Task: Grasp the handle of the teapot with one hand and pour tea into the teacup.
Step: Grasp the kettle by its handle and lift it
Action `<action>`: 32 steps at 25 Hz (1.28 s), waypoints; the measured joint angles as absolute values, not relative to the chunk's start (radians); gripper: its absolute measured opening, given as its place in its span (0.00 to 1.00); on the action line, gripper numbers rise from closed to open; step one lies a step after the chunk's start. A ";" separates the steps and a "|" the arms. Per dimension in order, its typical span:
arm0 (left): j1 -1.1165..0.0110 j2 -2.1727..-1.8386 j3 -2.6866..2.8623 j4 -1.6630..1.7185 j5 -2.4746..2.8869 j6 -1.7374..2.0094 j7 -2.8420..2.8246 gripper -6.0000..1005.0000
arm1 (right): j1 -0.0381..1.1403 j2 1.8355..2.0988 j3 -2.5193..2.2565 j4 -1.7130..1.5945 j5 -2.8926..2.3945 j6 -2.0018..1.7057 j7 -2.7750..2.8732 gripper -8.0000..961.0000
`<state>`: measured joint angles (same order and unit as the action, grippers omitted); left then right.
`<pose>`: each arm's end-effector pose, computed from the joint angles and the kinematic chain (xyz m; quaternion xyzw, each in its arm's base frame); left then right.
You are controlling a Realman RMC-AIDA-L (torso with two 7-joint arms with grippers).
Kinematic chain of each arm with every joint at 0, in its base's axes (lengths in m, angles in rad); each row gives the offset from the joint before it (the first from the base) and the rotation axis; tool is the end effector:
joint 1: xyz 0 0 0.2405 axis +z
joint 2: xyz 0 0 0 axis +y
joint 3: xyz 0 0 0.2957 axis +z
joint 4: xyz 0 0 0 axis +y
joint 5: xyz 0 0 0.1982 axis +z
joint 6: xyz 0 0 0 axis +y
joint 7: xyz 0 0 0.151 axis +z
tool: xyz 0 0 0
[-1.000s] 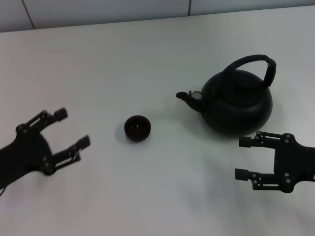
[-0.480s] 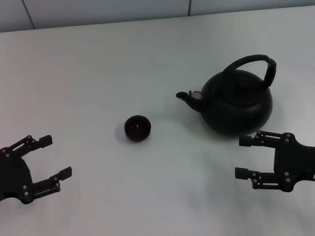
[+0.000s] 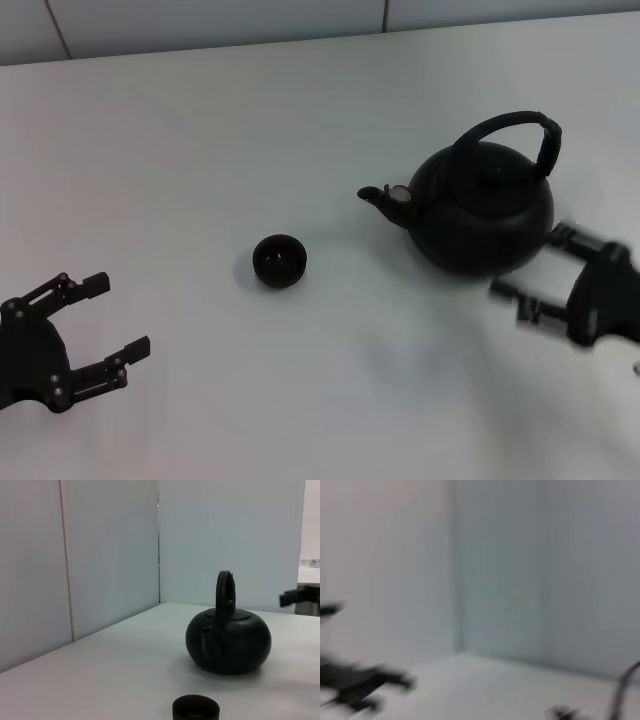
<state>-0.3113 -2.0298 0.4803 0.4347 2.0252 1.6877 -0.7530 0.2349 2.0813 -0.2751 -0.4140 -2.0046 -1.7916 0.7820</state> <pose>-0.3567 0.2483 -0.0182 -0.9314 -0.1064 -0.2686 0.2215 0.3570 0.2204 -0.0135 -0.8731 0.1692 0.3564 0.2865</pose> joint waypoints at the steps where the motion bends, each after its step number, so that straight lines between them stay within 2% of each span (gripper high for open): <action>1: -0.310 -2.031 0.480 0.433 2.025 1.688 -0.757 0.85 | 0.214 2.081 -0.205 -0.307 -1.927 -1.750 0.682 0.69; 2: -0.309 -2.031 0.480 0.432 2.025 1.689 -0.758 0.85 | 0.196 2.083 -0.128 -0.190 -1.866 -1.703 0.562 0.69; 5: -0.309 -2.031 0.481 0.432 2.026 1.690 -0.759 0.85 | 0.189 2.084 -0.089 -0.133 -1.841 -1.681 0.503 0.69; 6: -0.309 -2.031 0.482 0.431 2.027 1.691 -0.759 0.85 | 0.176 2.086 -0.010 -0.005 -1.791 -1.619 0.339 0.69; 11: -0.308 -2.031 0.483 0.431 2.028 1.693 -0.760 0.85 | 0.162 2.087 0.095 0.190 -1.737 -1.537 0.040 0.69; 19: -0.307 -2.032 0.480 0.431 2.028 1.694 -0.755 0.85 | 0.178 2.087 0.105 0.208 -1.728 -1.526 0.028 0.68; 32: -0.307 -2.044 0.480 0.431 2.025 1.687 -0.752 0.85 | 0.290 2.084 0.127 0.197 -1.660 -1.418 0.028 0.68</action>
<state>-0.3068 -2.0445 0.4800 0.4310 2.0252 1.6872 -0.7519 0.2897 2.0837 0.1267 0.1966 -1.6603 -1.4185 0.0283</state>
